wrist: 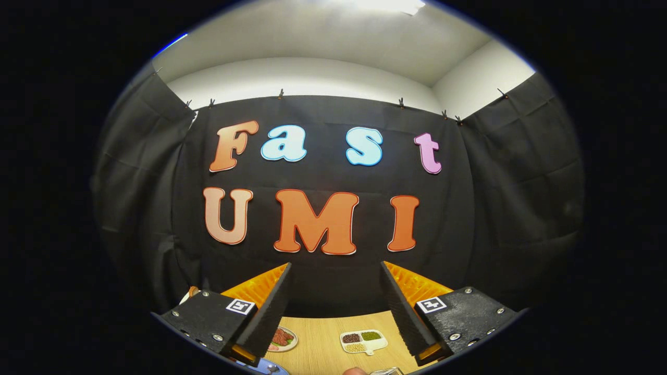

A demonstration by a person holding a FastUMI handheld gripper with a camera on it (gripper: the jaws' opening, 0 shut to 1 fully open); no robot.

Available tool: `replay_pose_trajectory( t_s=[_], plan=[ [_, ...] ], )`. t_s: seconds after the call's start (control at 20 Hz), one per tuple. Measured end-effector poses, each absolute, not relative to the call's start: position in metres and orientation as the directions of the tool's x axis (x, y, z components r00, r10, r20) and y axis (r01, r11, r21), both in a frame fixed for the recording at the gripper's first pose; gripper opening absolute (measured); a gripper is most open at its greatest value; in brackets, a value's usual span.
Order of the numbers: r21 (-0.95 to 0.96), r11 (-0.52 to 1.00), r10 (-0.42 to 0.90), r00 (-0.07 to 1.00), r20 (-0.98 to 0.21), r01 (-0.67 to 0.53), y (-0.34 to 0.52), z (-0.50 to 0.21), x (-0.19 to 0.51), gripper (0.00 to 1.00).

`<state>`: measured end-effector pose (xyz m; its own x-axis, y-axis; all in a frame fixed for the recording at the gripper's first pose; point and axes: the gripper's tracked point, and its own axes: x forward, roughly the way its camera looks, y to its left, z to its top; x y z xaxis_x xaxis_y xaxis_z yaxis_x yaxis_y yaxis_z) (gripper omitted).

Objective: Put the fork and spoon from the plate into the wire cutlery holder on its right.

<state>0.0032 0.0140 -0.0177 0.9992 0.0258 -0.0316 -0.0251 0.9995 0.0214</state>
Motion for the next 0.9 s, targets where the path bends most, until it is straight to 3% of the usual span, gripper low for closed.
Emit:
replay_pose_trajectory(
  t_s=[0.4,0.7,0.9],
  plan=[
    [0.107,0.982,0.185,0.899,-0.397,-0.155,0.083,-0.14,-0.024,0.97],
    [0.143,0.967,0.251,0.692,-0.676,-0.211,0.132,-0.247,-0.066,0.95],
    [0.094,0.958,0.244,0.592,-0.768,-0.273,0.155,-0.298,-0.089,0.94]
  ],
)
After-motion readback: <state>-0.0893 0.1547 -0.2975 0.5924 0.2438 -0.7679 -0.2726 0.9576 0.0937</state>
